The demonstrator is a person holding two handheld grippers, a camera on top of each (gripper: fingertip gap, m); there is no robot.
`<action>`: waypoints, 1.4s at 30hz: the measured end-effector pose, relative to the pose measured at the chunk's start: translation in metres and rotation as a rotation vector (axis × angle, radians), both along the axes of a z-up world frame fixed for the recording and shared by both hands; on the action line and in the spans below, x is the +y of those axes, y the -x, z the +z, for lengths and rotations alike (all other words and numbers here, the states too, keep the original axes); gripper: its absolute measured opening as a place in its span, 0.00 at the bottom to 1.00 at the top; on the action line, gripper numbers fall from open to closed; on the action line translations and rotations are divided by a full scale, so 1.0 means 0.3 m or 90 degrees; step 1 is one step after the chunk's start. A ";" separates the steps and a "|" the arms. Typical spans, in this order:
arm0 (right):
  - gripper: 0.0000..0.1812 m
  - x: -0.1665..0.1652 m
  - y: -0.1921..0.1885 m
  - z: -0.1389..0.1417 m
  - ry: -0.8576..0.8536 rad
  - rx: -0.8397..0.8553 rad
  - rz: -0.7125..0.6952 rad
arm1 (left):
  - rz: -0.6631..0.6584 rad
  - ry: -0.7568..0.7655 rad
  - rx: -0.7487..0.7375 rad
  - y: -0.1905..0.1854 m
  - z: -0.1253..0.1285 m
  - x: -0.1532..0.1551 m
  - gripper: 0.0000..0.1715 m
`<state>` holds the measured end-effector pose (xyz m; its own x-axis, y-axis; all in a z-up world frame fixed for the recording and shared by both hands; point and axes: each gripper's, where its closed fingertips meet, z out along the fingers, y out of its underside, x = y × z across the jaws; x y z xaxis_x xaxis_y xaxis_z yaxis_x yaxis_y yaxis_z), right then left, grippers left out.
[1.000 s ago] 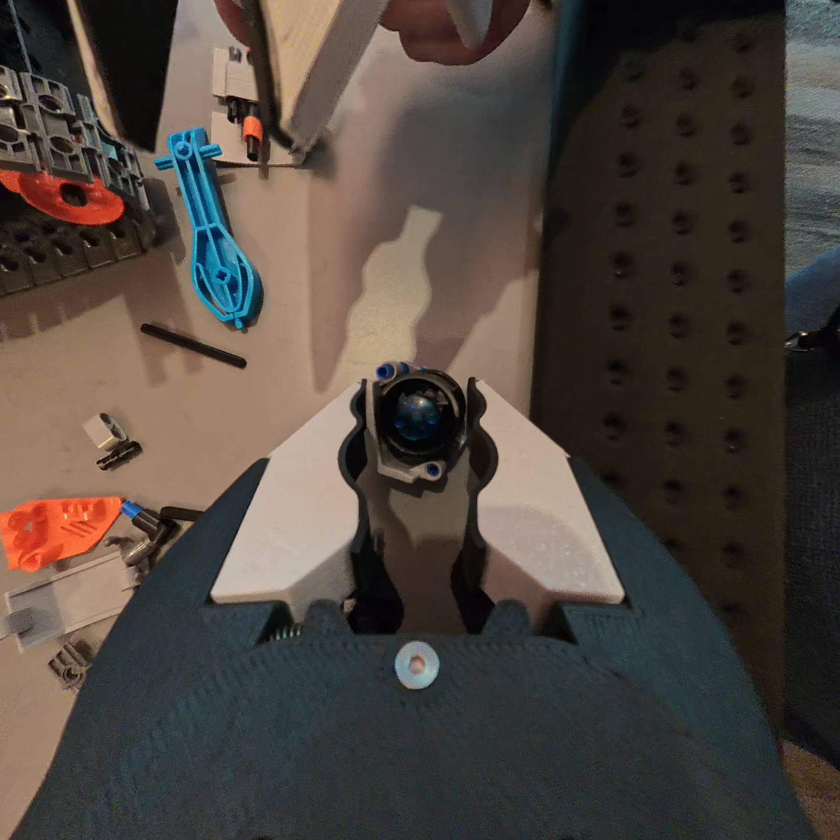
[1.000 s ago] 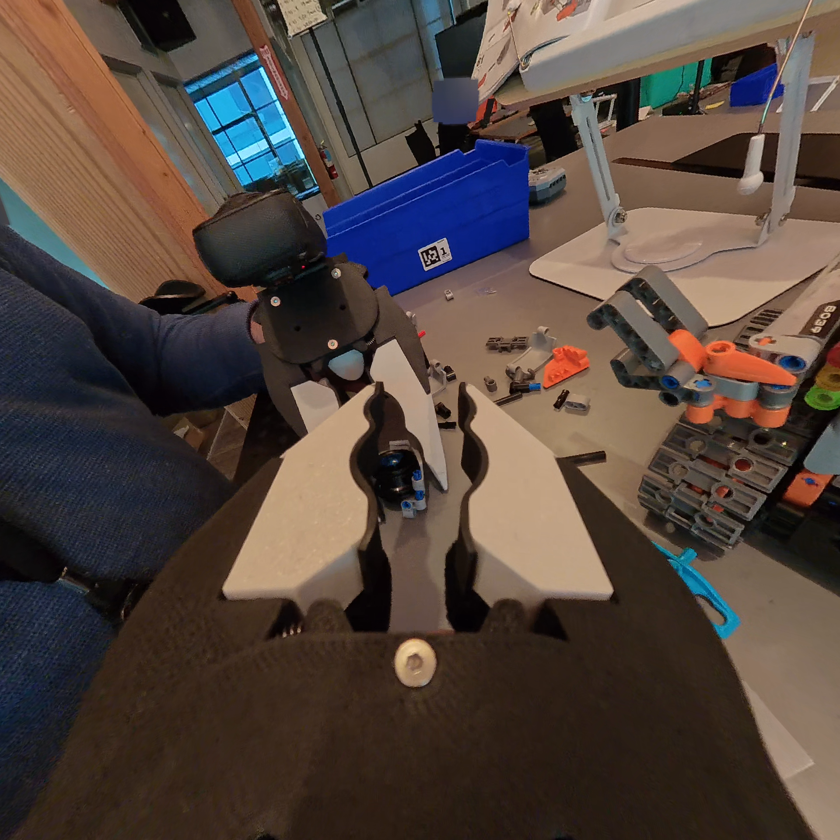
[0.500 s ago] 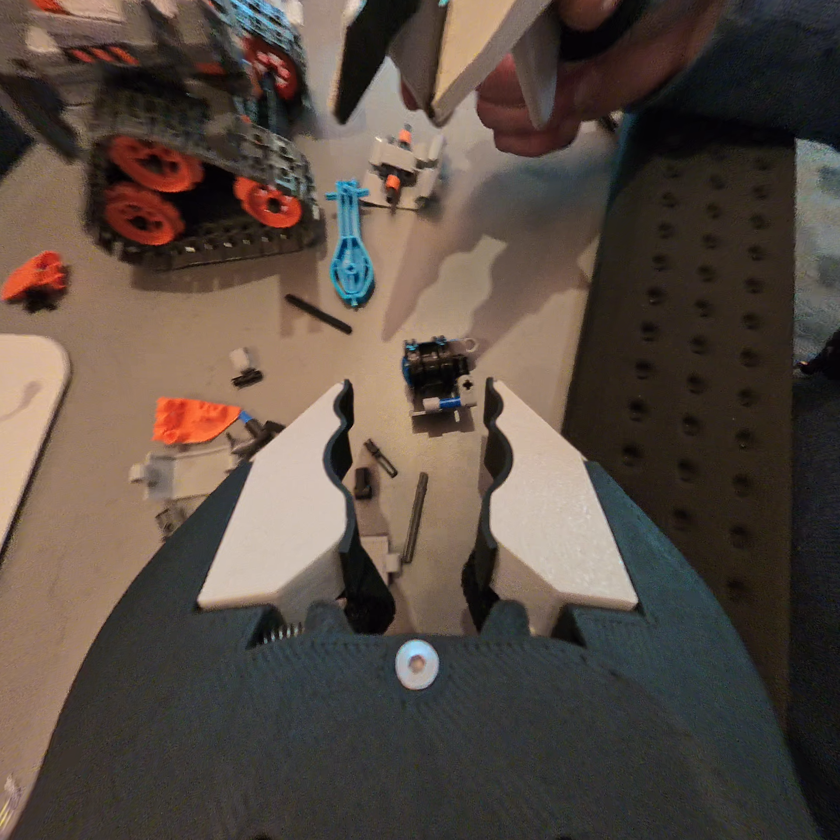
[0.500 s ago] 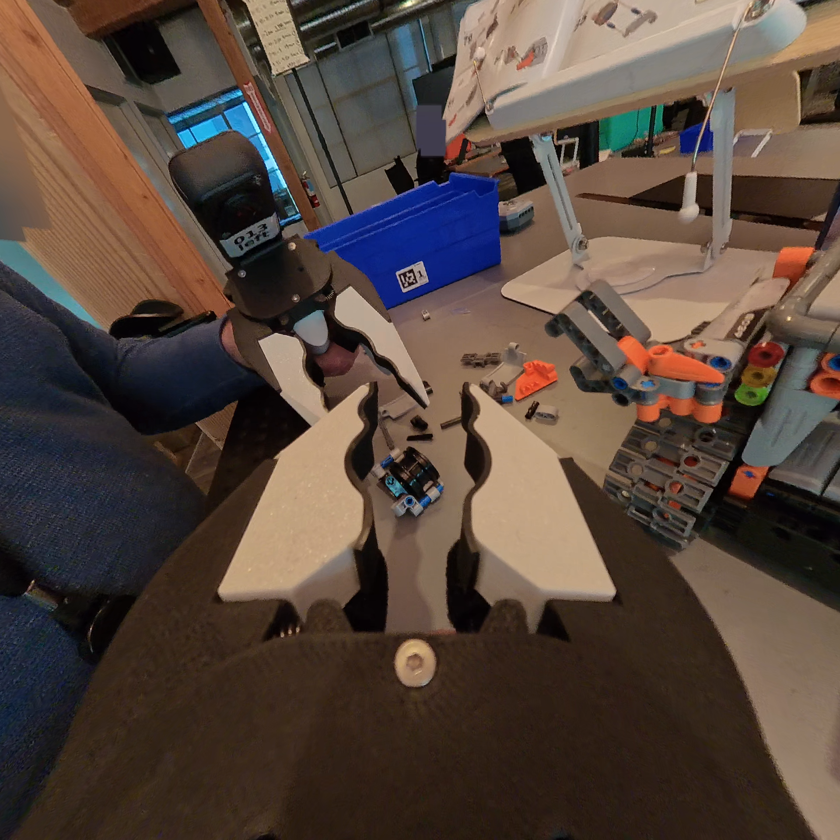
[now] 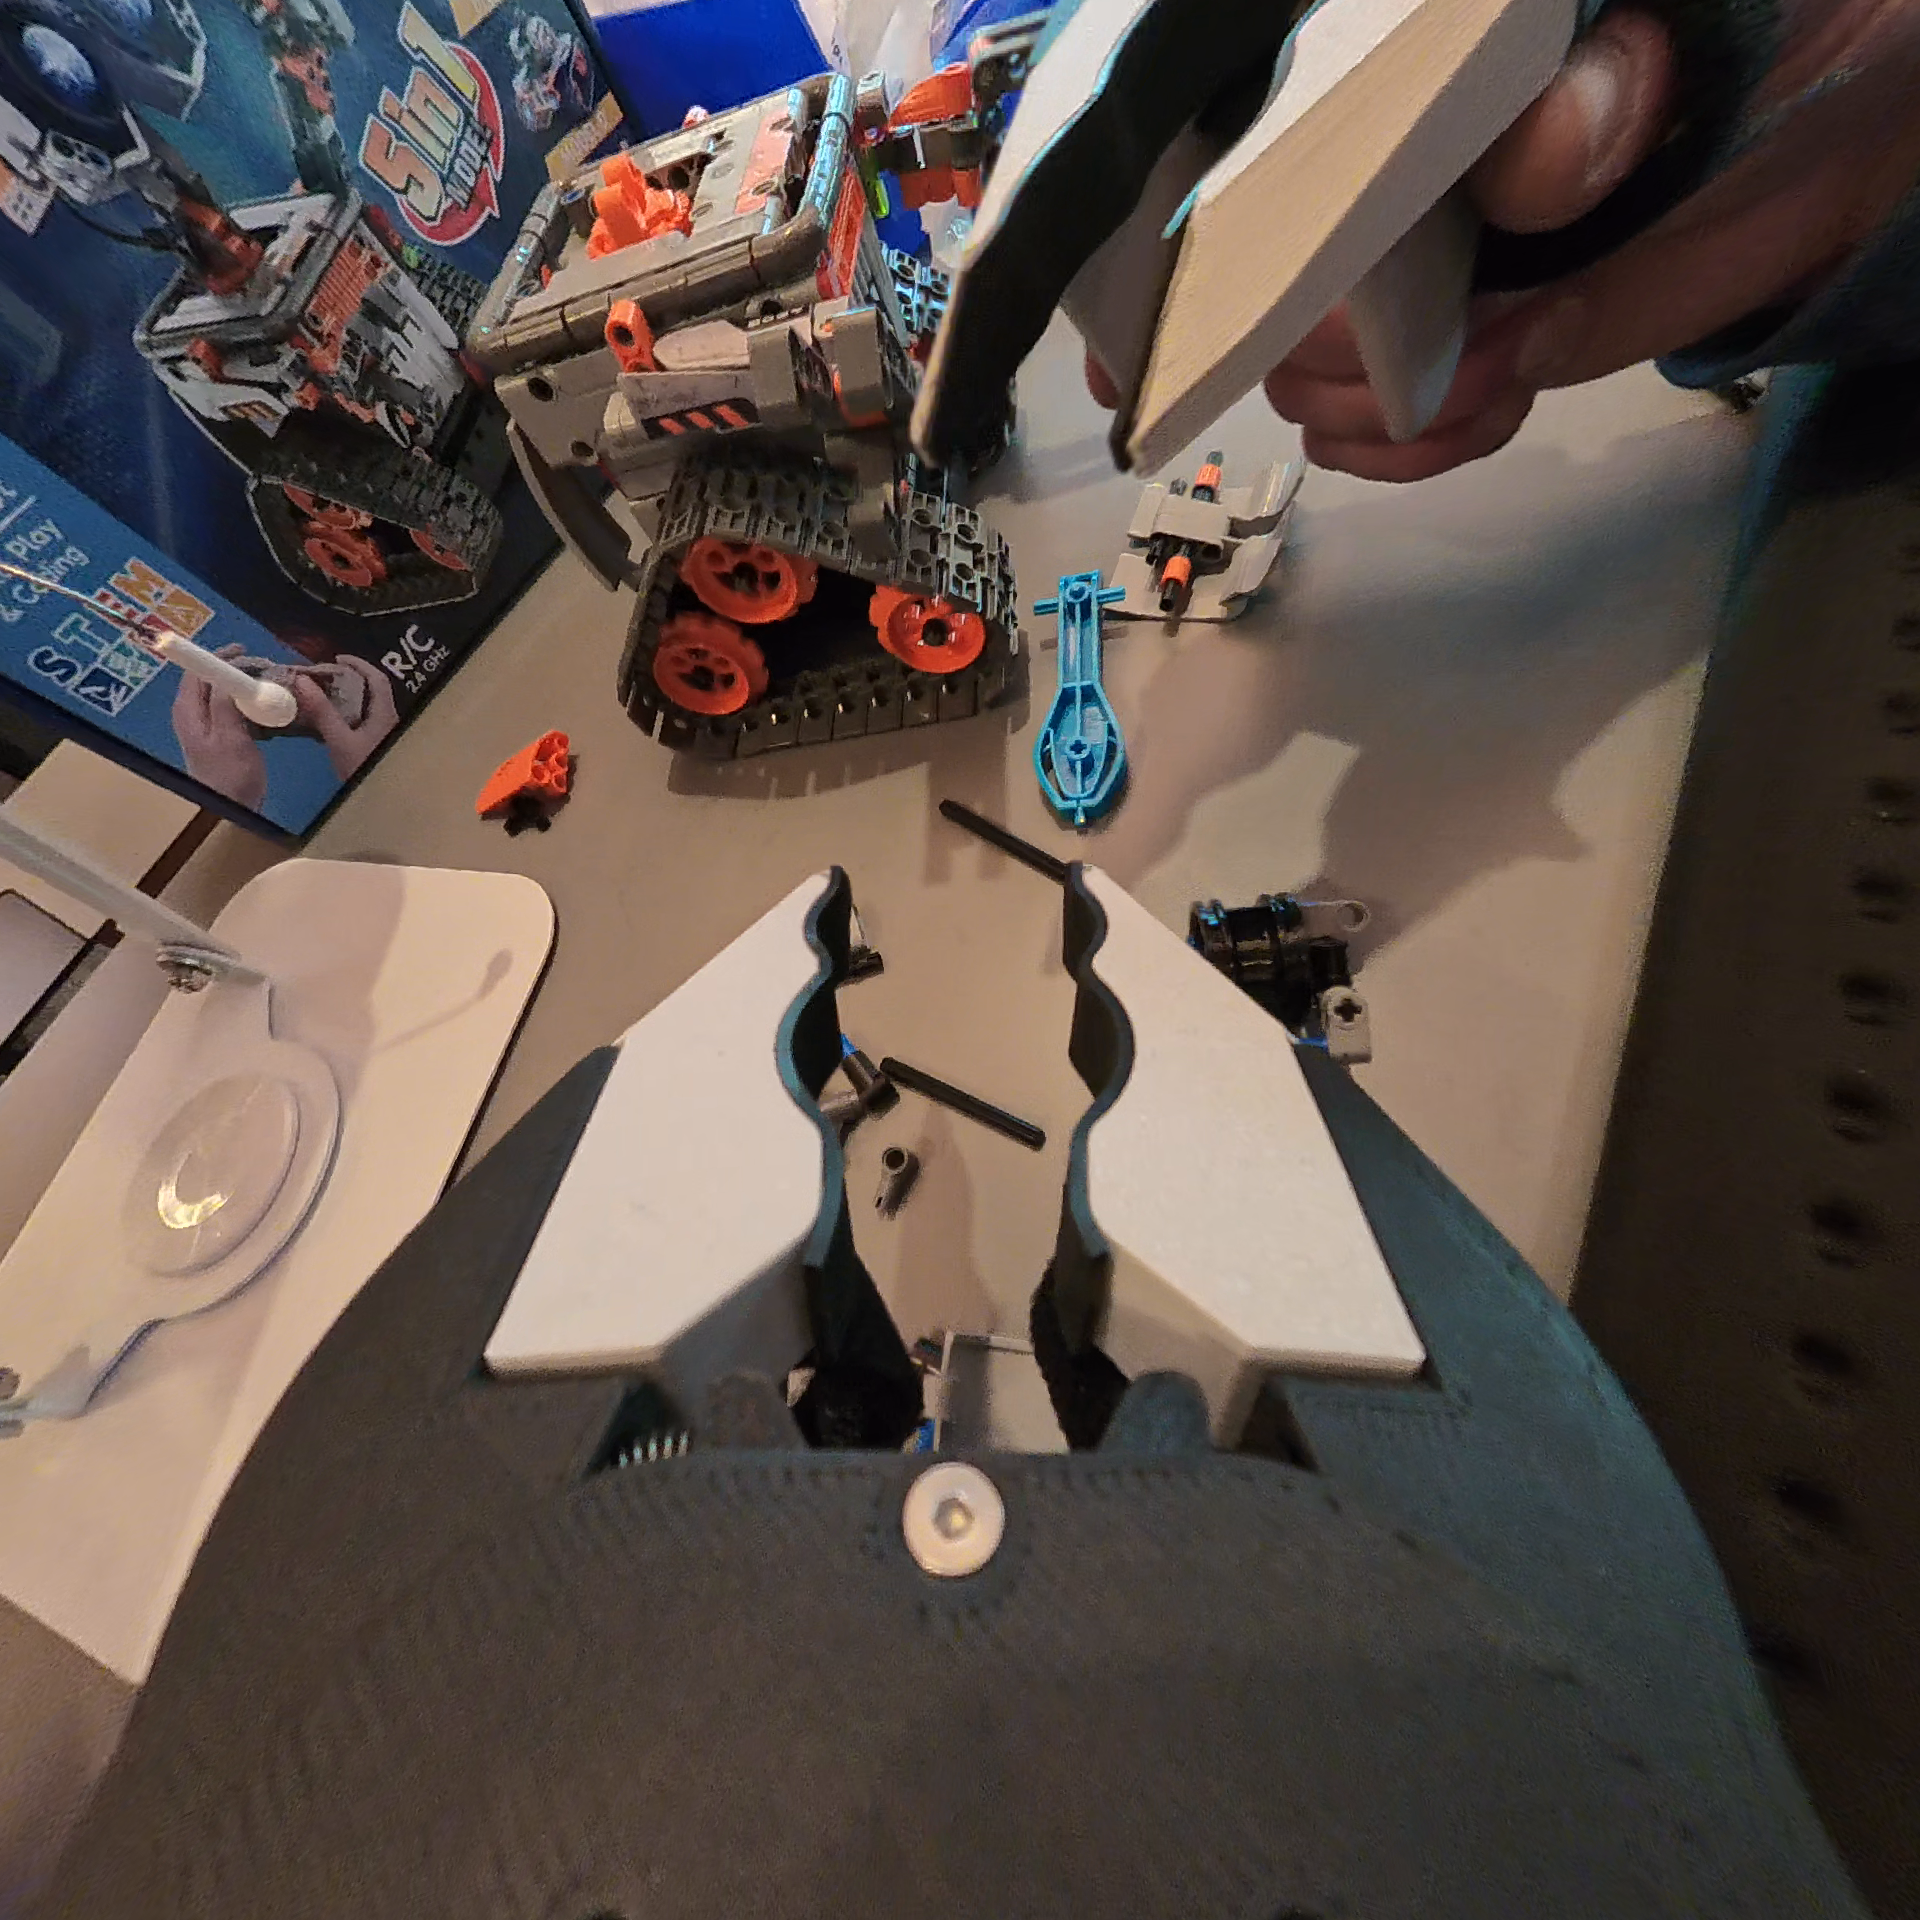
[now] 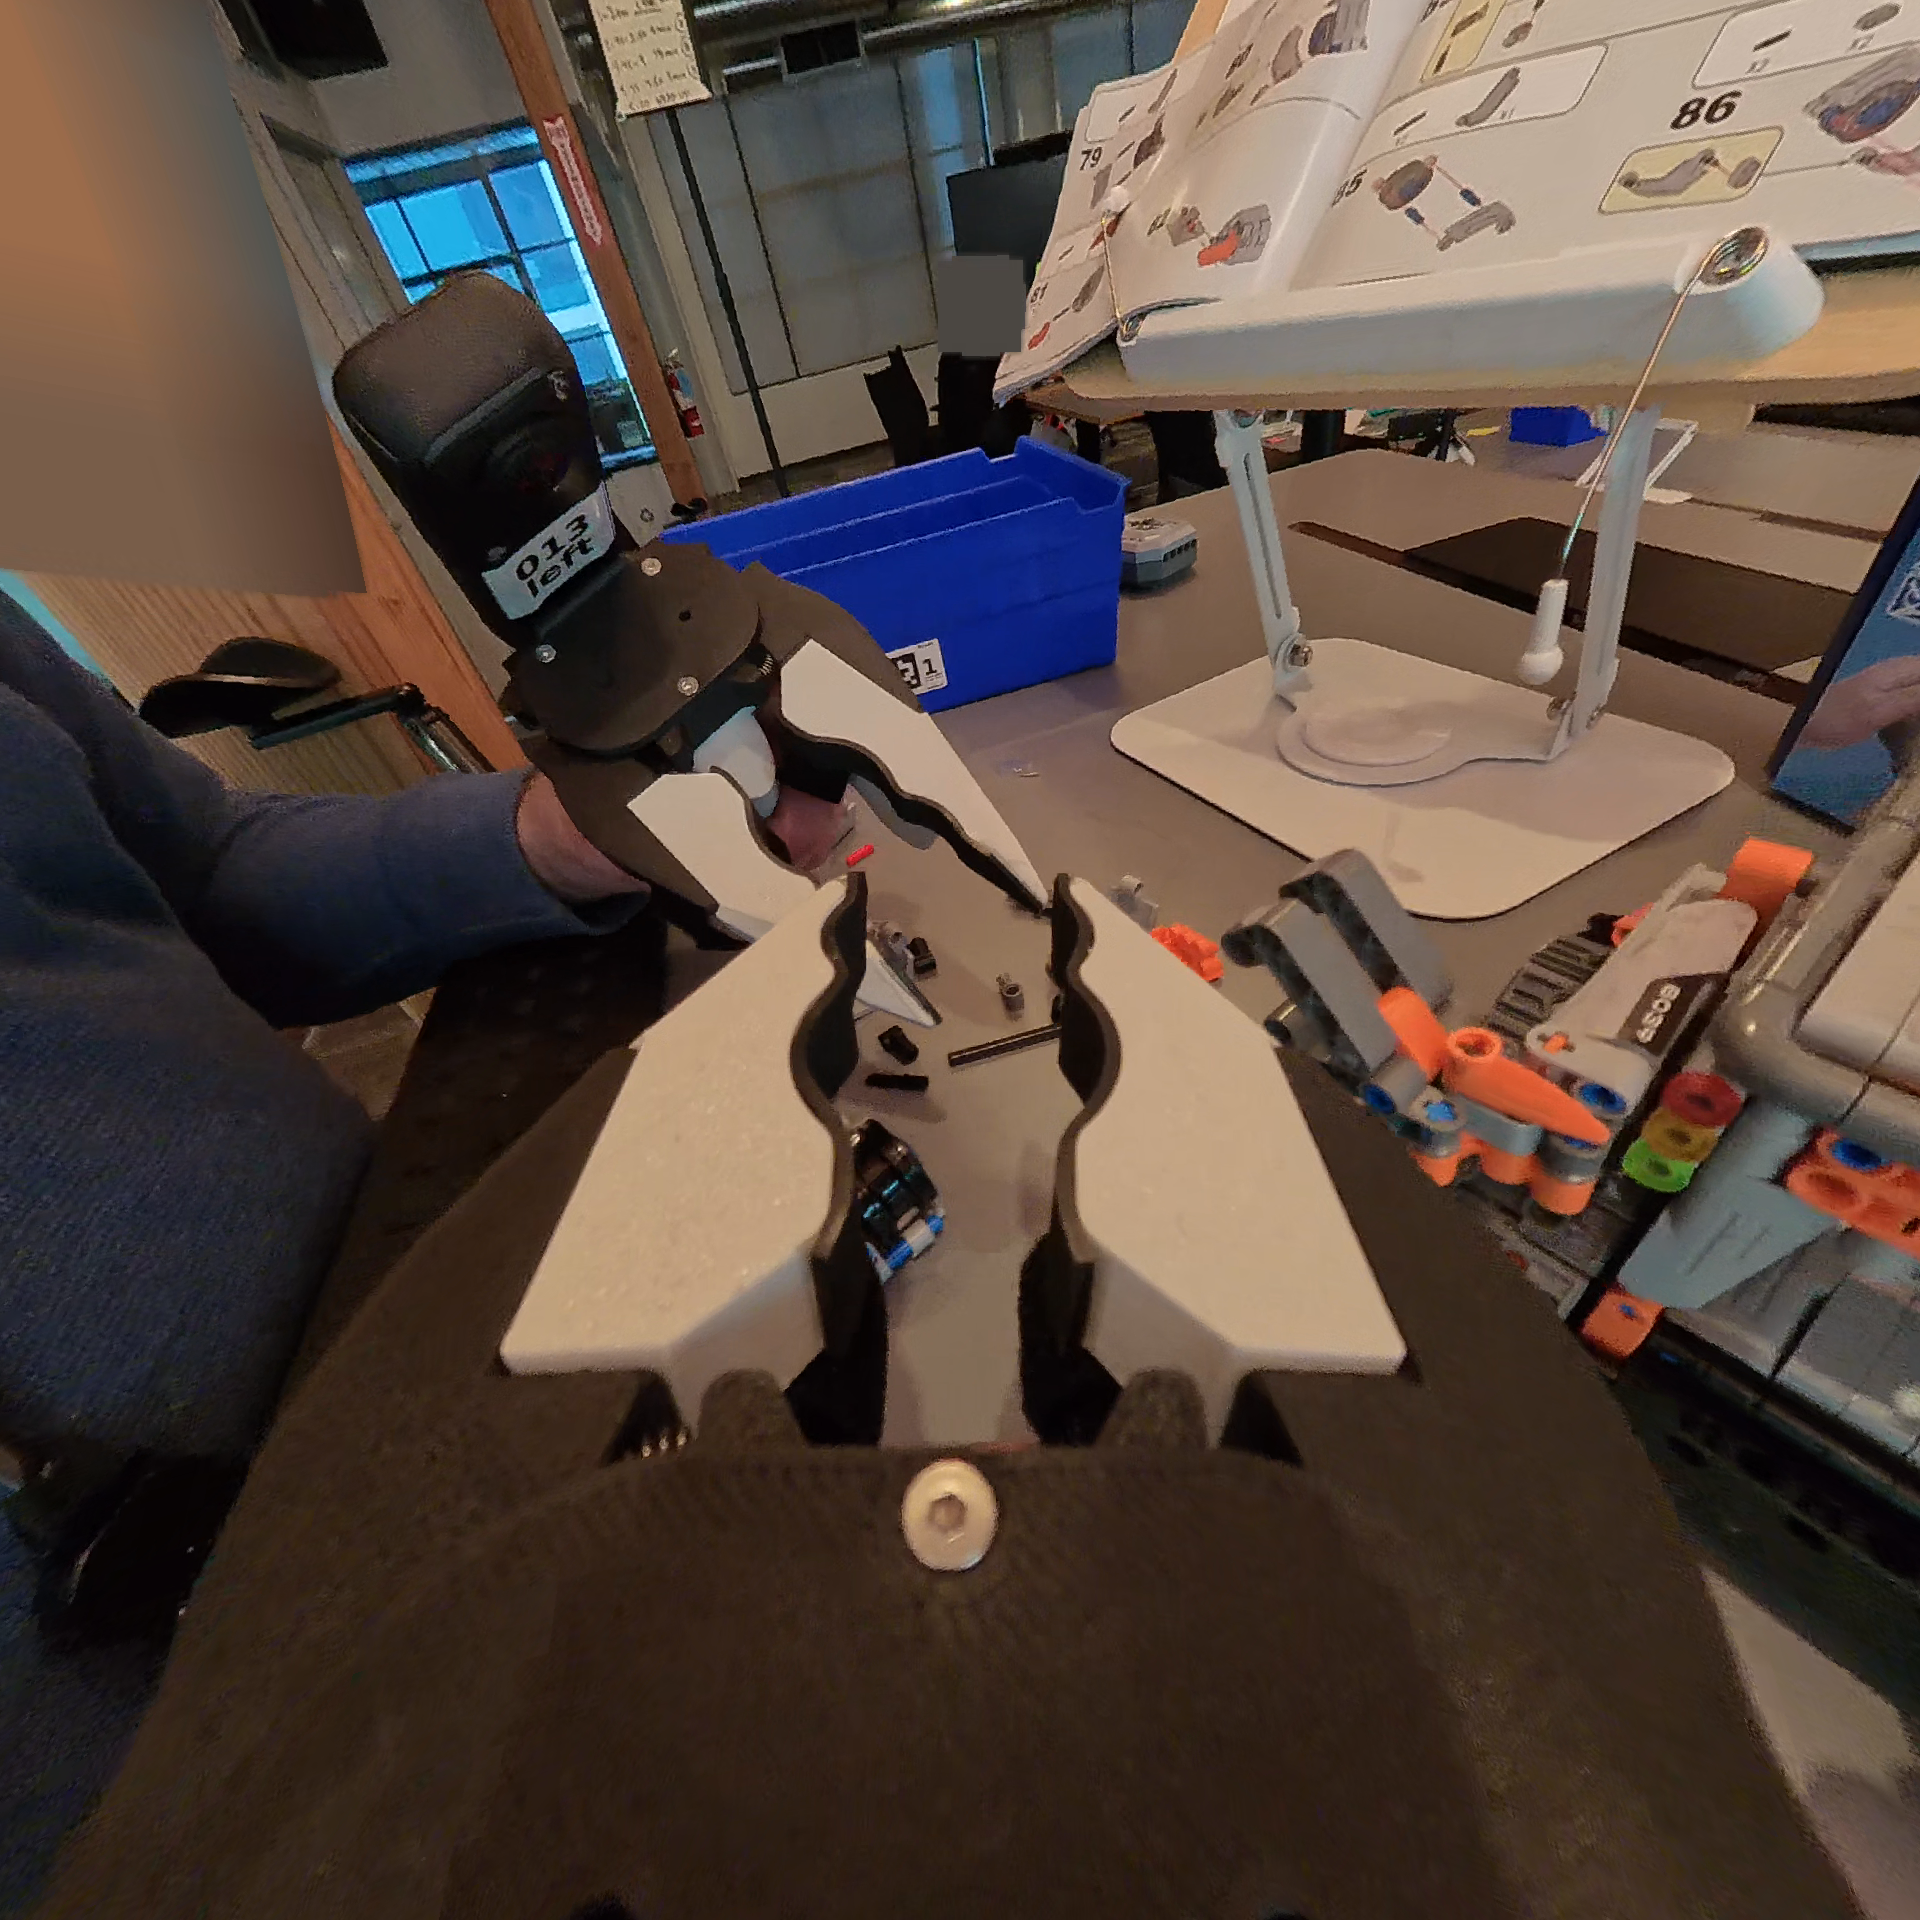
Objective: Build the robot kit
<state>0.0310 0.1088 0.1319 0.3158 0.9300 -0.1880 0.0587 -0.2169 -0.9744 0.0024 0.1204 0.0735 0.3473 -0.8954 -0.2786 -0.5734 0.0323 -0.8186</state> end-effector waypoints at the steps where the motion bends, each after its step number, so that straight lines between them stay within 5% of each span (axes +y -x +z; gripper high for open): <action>1: 0.19 0.007 0.004 0.000 -0.005 -0.005 -0.002 | -0.002 0.005 -0.002 -0.002 -0.001 0.002 0.23; 8: 0.19 0.025 -0.005 -0.022 -0.035 -0.032 -0.025 | 0.029 0.013 -0.047 0.059 0.044 0.020 0.25; 12: 0.19 0.030 -0.037 0.002 -0.038 -0.002 -0.041 | 0.116 -0.011 -0.003 0.237 0.068 0.048 0.25; 16: 0.18 0.026 -0.047 0.001 -0.036 0.000 -0.046 | 0.226 0.066 0.074 0.473 0.029 0.039 0.23; 19: 0.18 0.019 -0.041 -0.011 -0.041 -0.019 -0.042 | 0.238 0.149 0.130 0.534 -0.020 -0.028 0.18; 25: 0.18 0.005 -0.034 -0.032 -0.043 -0.040 -0.036 | 0.200 0.157 0.147 0.467 -0.046 -0.040 0.19; 33: 0.18 0.006 -0.049 -0.044 -0.040 -0.047 -0.048 | 0.141 0.156 0.160 0.266 -0.117 0.179 0.21; 42: 0.18 0.004 -0.058 -0.032 -0.052 -0.045 -0.055 | 0.089 0.196 0.167 0.196 -0.203 0.218 0.02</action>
